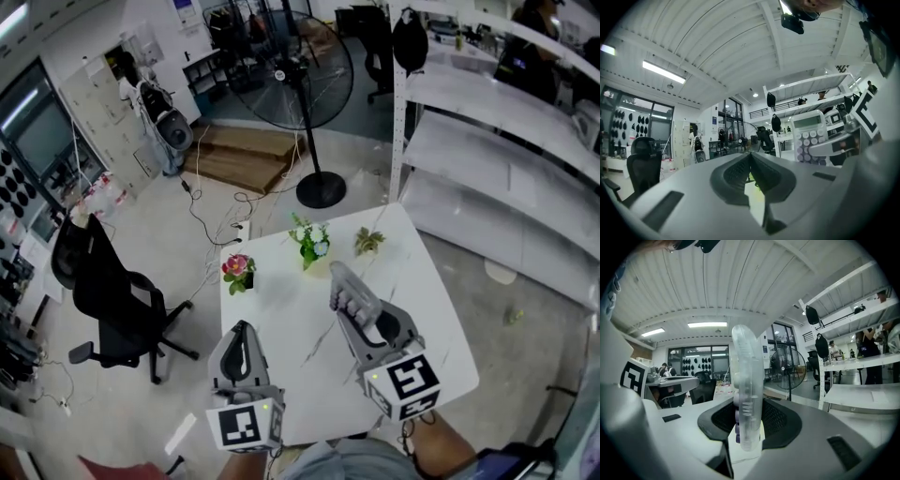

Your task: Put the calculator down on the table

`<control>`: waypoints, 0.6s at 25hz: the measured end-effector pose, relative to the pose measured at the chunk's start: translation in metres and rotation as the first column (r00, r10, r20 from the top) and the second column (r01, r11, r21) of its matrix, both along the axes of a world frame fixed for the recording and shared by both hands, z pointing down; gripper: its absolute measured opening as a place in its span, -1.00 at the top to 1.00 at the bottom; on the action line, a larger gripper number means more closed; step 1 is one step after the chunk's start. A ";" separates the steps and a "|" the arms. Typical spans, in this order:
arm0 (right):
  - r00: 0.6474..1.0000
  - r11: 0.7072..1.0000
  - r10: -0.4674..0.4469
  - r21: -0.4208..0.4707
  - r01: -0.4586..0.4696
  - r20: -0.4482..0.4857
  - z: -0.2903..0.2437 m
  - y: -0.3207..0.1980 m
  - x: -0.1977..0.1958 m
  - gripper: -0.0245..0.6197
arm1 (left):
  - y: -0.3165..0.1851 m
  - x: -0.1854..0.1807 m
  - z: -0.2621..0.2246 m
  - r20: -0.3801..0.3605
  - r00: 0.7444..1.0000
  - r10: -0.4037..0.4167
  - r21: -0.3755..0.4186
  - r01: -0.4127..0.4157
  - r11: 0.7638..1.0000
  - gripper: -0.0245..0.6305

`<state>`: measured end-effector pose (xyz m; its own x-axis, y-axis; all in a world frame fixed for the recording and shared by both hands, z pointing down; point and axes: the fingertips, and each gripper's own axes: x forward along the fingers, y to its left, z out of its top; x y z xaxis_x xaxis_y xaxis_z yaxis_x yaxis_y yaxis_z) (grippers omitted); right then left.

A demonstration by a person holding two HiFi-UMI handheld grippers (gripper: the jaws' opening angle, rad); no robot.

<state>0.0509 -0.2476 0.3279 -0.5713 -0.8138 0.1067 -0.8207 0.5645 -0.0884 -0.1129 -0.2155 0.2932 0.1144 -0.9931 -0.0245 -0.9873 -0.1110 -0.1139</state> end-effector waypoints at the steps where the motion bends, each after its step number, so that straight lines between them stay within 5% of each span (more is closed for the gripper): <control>1: 1.000 1.000 -0.005 -0.019 0.005 -0.006 0.005 -0.001 -0.004 0.47 | -0.001 -0.003 0.003 -0.004 1.000 -0.001 -0.009 0.001 1.000 0.90; 15: 0.996 0.964 -0.047 -0.263 0.025 -0.077 0.107 -0.006 -0.049 0.47 | -0.017 -0.036 0.063 -0.049 0.999 -0.001 -0.157 -0.007 0.988 0.90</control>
